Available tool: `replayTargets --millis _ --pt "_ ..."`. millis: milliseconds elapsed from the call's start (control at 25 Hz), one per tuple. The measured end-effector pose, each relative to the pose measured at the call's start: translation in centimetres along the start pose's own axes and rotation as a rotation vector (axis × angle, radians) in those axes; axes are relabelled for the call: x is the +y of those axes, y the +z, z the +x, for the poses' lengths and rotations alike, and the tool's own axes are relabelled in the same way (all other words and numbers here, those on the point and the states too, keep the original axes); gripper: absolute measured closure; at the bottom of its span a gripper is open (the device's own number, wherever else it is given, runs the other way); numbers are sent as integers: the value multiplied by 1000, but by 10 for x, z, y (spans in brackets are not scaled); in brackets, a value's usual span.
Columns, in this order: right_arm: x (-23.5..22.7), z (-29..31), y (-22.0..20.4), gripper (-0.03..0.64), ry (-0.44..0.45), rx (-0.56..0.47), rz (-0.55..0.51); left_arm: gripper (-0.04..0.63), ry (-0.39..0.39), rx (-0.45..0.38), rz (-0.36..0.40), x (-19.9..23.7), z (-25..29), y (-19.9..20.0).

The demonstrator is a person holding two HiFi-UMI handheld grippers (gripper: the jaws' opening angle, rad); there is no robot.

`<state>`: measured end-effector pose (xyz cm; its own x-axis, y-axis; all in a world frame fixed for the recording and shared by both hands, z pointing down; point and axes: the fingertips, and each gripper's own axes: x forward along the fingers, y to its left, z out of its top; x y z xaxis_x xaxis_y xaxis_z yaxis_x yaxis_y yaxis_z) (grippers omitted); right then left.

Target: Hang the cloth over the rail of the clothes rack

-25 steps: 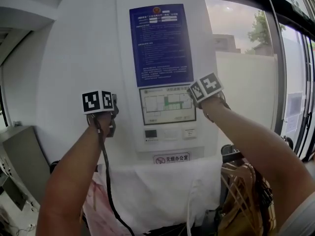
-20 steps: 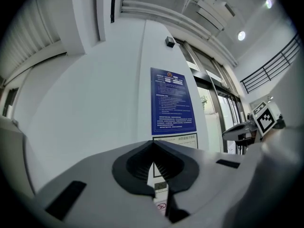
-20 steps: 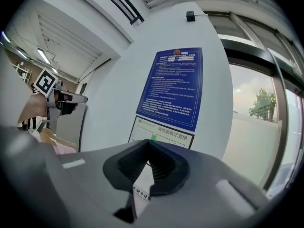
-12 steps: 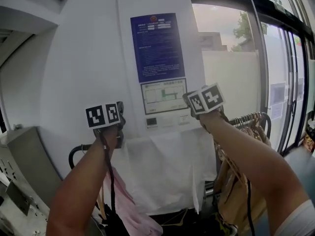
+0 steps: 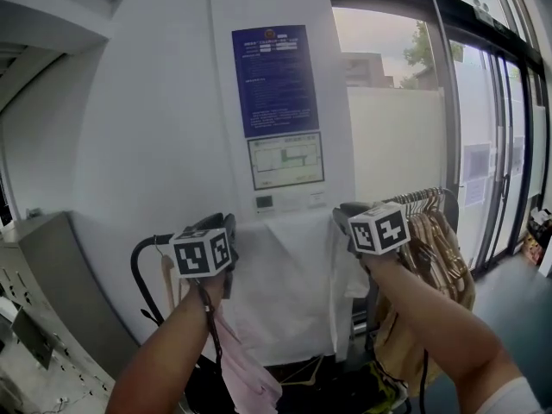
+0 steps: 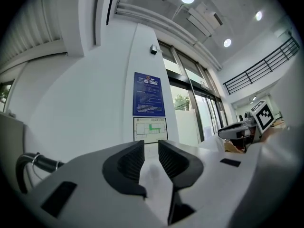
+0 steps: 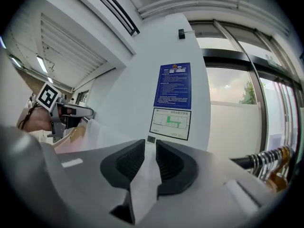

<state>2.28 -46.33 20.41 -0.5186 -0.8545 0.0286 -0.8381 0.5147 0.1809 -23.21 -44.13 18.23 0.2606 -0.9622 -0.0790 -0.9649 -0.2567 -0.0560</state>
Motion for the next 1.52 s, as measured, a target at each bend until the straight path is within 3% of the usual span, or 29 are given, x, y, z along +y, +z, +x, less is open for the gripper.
replayTargets --millis 160,280,640,1120,1200,1520 --pt "14 0 -27 566 -6 35 6 517 47 13 -30 7 -9 -31" --pt "16 6 -36 566 -26 46 11 517 88 1 -7 10 -15 -41" --pt "-2 14 -38 558 -130 52 25 517 113 14 -4 8 -12 -65" --pt "-1 16 -39 603 -104 43 25 518 150 10 32 10 -8 -71" --pt "-1 15 -39 609 -104 43 22 564 156 -5 27 12 -10 -69" --pt "-6 -11 -22 611 -75 40 -7 586 111 -16 25 15 -28 -45"
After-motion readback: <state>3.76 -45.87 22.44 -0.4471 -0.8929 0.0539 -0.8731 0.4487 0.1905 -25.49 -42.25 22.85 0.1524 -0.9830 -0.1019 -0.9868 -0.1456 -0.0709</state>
